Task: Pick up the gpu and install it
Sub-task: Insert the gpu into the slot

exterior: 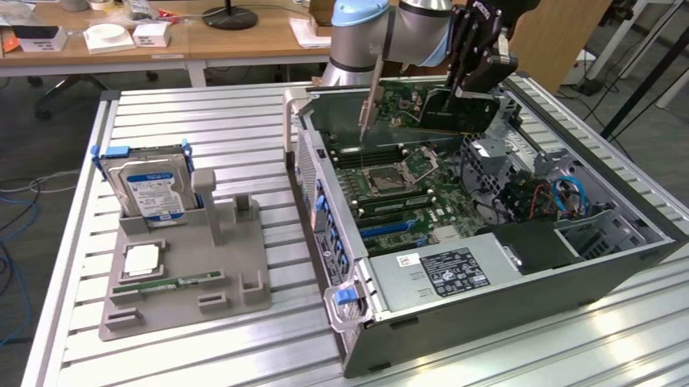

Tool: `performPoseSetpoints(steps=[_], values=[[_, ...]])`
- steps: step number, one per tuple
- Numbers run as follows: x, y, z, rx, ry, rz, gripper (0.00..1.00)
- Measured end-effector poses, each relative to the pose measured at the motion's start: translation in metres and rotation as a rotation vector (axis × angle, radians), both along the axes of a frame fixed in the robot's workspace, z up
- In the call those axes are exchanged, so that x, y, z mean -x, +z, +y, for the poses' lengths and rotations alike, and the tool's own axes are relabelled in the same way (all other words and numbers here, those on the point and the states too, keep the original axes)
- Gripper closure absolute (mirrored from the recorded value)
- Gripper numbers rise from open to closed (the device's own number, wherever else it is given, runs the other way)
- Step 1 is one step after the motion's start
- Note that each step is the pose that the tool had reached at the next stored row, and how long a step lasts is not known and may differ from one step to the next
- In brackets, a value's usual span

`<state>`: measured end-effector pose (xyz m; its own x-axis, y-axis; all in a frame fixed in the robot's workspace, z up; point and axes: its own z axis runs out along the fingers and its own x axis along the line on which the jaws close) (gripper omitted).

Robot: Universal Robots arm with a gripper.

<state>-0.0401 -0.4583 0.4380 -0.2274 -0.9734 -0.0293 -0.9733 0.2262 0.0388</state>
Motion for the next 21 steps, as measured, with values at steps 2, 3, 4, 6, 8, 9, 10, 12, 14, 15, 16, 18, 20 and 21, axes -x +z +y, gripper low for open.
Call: performPoseSetpoints(steps=[2, 3, 4, 6, 8, 9, 10, 12, 14, 15, 16, 18, 20, 21], values=[[0.0000, 0.0000, 0.0000, 0.0000, 0.003, 0.0000, 0.74], [0.0000, 0.0000, 0.0000, 0.0000, 0.005, 0.0000, 0.74], [0.0000, 0.0000, 0.0000, 0.0000, 0.006, 0.0000, 0.74], [0.0000, 0.0000, 0.0000, 0.0000, 0.008, 0.0000, 0.74], [0.0000, 0.0000, 0.0000, 0.0000, 0.011, 0.0000, 0.74], [0.0000, 0.0000, 0.0000, 0.0000, 0.013, 0.0000, 0.74], [0.0000, 0.0000, 0.0000, 0.0000, 0.014, 0.0000, 0.74], [0.0000, 0.0000, 0.0000, 0.0000, 0.017, 0.0000, 0.74], [0.0000, 0.0000, 0.0000, 0.0000, 0.017, 0.0000, 0.74], [0.0000, 0.0000, 0.0000, 0.0000, 0.017, 0.0000, 0.74], [0.0000, 0.0000, 0.0000, 0.0000, 0.017, 0.0000, 0.74], [0.0000, 0.0000, 0.0000, 0.0000, 0.017, 0.0000, 0.74], [0.0000, 0.0000, 0.0000, 0.0000, 0.017, 0.0000, 0.74], [0.0000, 0.0000, 0.0000, 0.0000, 0.017, 0.0000, 0.74]])
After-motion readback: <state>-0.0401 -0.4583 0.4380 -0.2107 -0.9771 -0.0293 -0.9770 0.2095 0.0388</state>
